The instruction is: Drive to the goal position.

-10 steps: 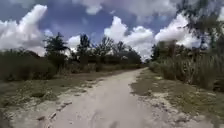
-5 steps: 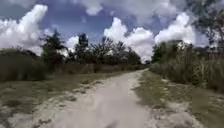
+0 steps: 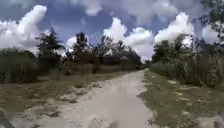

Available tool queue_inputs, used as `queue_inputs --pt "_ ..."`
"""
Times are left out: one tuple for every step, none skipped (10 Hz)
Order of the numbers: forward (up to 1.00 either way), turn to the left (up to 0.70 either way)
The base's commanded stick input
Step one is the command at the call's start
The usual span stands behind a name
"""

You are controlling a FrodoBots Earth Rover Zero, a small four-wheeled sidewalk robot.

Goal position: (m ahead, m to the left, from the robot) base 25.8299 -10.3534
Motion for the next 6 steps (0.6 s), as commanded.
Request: queue_inputs --pt "1.00 0.00" --pt "1.00 -0.20" --pt "1.00 -0.27" --pt "1.00 -0.27" --pt "1.00 -0.27" --pt "1.00 0.00"
